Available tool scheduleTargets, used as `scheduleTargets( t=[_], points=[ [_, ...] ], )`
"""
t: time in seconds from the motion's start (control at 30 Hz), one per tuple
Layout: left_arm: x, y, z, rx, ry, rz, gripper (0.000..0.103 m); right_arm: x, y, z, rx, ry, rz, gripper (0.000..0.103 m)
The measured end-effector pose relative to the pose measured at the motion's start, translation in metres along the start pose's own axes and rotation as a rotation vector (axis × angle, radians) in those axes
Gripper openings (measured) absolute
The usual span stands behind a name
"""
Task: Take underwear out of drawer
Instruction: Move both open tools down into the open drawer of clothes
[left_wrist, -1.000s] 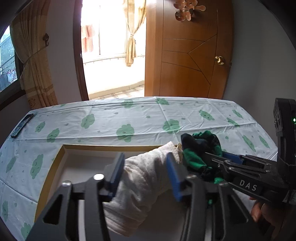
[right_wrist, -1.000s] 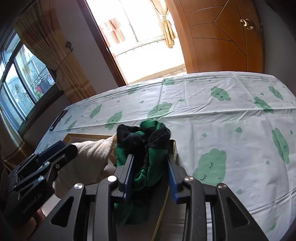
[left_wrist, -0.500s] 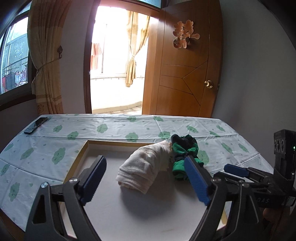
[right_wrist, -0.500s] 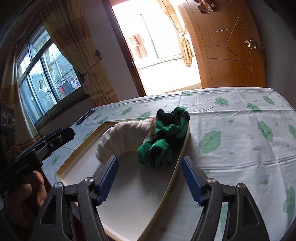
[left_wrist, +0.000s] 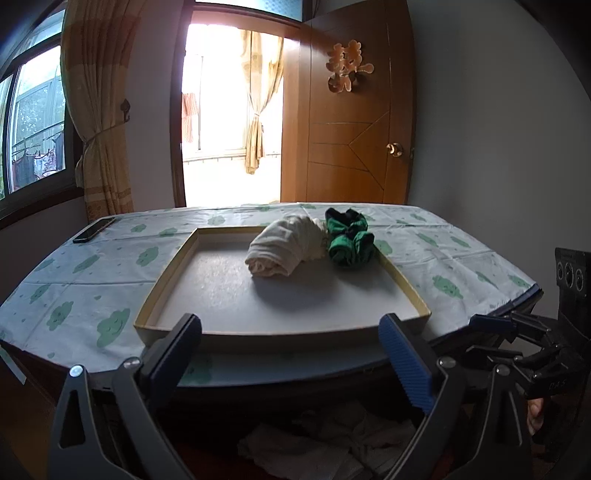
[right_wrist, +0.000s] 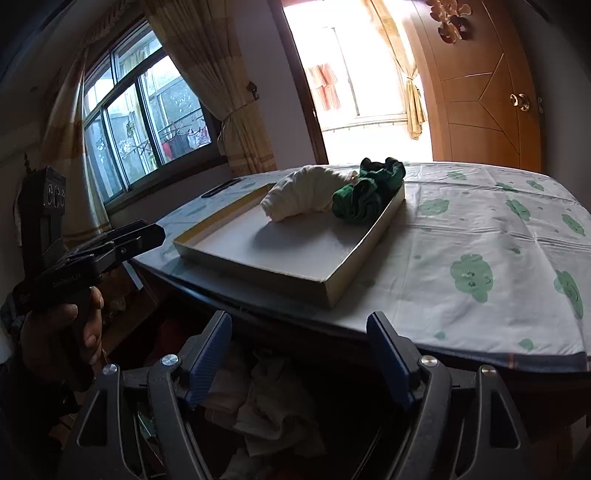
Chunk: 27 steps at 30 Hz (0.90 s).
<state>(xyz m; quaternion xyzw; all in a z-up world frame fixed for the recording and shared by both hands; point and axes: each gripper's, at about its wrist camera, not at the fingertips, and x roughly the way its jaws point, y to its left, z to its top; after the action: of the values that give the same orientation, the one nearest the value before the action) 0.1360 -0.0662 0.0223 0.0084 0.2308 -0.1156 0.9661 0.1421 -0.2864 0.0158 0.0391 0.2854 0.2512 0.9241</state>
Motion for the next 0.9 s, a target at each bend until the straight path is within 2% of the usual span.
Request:
scheduleTargets(
  t=[0.27,0.43,0.57,0.7,0.9],
  points=[
    [-0.002,0.027,-0.053,-0.051,0.077,0.057,0.099,0.011,0.025,-0.046,-0.099,0.149,0.055,0.077],
    [0.008,0.047,-0.069,-0.100,0.147,0.119,0.099,0.029,0.043,-0.048,-0.244,0.204,-0.032,0.077],
    [0.013,0.054,-0.078,-0.118,0.170,0.139,0.099,0.059,0.056,-0.051,-0.334,0.282,-0.042,0.077],
    [0.015,0.059,-0.083,-0.134,0.176,0.131,0.100,0.091,0.060,-0.056,-0.375,0.395,-0.059,0.077],
    [0.015,0.066,-0.091,-0.166,0.193,0.115,0.100,0.121,0.064,-0.062,-0.410,0.515,-0.086,0.077]
  ],
)
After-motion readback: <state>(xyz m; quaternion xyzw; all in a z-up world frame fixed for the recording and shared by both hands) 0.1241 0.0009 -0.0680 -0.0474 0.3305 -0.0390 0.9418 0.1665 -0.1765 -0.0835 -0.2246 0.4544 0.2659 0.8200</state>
